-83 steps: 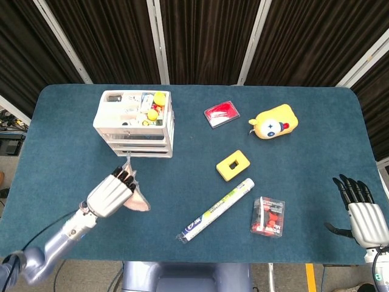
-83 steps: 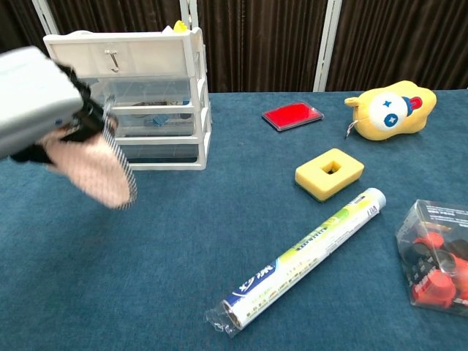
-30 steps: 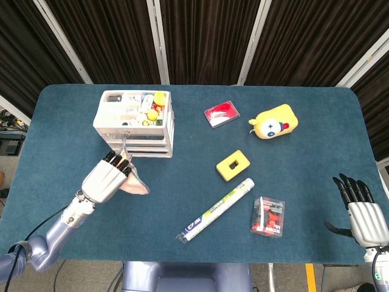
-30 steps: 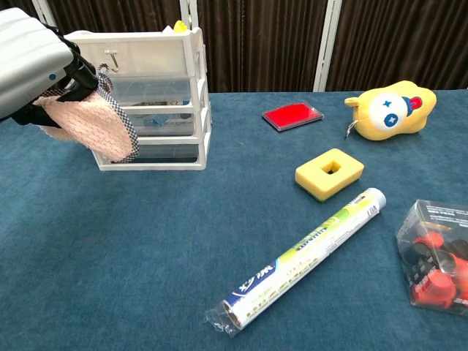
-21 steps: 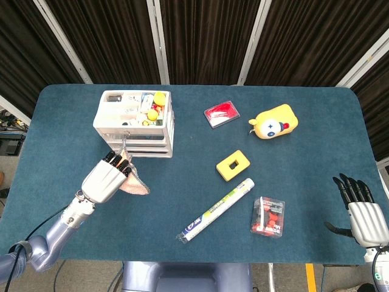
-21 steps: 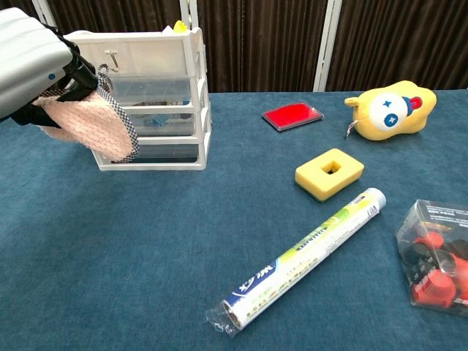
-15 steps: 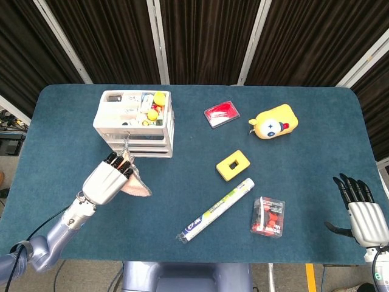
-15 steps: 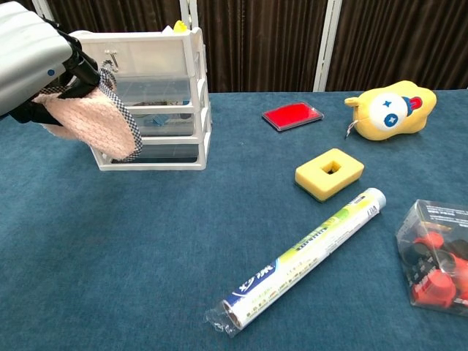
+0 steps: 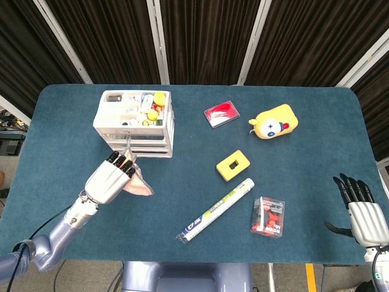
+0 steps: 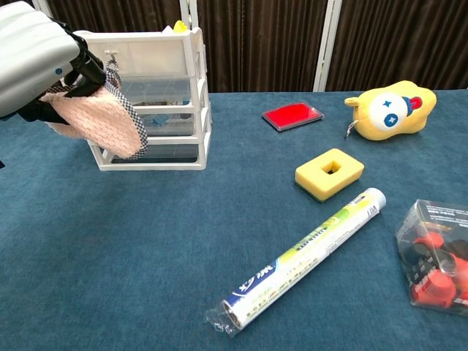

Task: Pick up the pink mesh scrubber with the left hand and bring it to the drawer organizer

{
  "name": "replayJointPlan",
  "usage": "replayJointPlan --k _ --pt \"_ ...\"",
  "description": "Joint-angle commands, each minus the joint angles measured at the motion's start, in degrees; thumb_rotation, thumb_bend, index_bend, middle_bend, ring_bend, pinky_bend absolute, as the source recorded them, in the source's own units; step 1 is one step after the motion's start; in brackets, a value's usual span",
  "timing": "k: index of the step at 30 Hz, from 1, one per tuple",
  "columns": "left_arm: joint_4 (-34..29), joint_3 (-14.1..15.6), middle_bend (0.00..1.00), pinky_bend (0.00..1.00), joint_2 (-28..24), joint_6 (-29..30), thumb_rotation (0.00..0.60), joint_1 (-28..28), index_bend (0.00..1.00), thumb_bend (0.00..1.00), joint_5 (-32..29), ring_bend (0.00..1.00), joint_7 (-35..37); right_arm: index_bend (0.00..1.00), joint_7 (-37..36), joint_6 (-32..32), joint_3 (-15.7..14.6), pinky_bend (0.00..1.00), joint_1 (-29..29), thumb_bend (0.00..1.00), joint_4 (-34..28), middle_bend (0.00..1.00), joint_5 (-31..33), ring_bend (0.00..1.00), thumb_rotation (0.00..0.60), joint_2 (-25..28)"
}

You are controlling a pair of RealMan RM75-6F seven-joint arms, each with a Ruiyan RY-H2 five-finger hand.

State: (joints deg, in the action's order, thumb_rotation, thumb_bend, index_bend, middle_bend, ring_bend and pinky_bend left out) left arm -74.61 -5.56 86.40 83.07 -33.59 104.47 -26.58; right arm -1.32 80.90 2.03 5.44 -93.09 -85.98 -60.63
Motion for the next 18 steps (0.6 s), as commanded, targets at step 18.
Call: replayJointPlan --k 18 --pt "2.27 0.38 0.72 0.56 0.84 0.86 0.6 0.52 0.91 0.58 -1.03 0.61 1.19 0.0 0.11 0.02 0.0 0.0 -0.01 0.0 -0.03 0.0 0.02 0.0 0.6 -0.03"
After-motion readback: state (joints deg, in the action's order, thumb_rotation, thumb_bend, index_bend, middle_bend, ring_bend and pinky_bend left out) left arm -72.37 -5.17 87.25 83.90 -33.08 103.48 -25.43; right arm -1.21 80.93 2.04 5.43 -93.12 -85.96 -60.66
